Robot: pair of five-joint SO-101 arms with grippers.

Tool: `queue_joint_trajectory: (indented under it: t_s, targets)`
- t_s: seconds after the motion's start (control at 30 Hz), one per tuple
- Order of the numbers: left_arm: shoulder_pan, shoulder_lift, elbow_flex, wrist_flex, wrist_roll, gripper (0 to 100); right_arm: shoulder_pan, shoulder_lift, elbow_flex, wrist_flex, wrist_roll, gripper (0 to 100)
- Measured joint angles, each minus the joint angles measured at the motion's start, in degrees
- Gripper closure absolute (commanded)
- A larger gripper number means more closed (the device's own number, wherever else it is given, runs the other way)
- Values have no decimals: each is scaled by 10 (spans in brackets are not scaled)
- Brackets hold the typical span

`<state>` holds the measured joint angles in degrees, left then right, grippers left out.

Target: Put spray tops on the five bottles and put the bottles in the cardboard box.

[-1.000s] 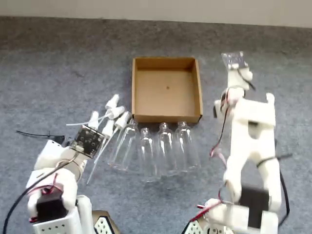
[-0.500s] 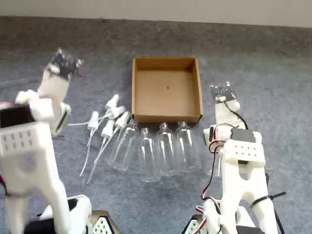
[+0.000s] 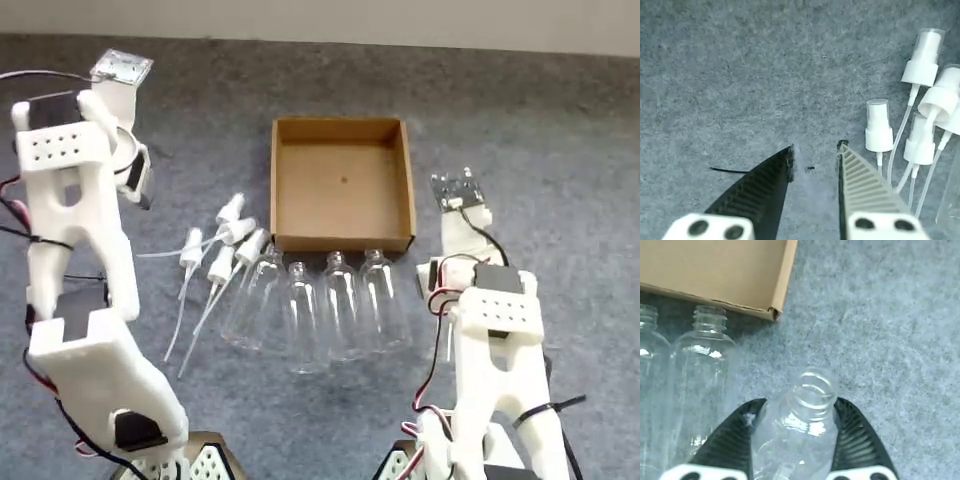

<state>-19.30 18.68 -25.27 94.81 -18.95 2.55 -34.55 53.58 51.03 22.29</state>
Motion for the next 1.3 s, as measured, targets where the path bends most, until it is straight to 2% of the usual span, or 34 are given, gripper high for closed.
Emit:
queue_joint_trajectory:
  t_s: [0.3, 0.77, 0.9, 1.13, 1.3]
  targets:
    - [89, 104, -4, -1, 45, 854, -9, -2, 21, -2, 0, 989]
    - [94, 220, -11, -11, 55, 863, -11, -4, 21, -2, 0, 989]
    - [94, 238, -11, -25, 55, 939, -11, -4, 21, -2, 0, 989]
    - [96, 238, -33, -25, 55, 947, -11, -4, 21, -2, 0, 989]
    - [94, 179, -92, -25, 74, 947, -11, -5, 31, -2, 0, 993]
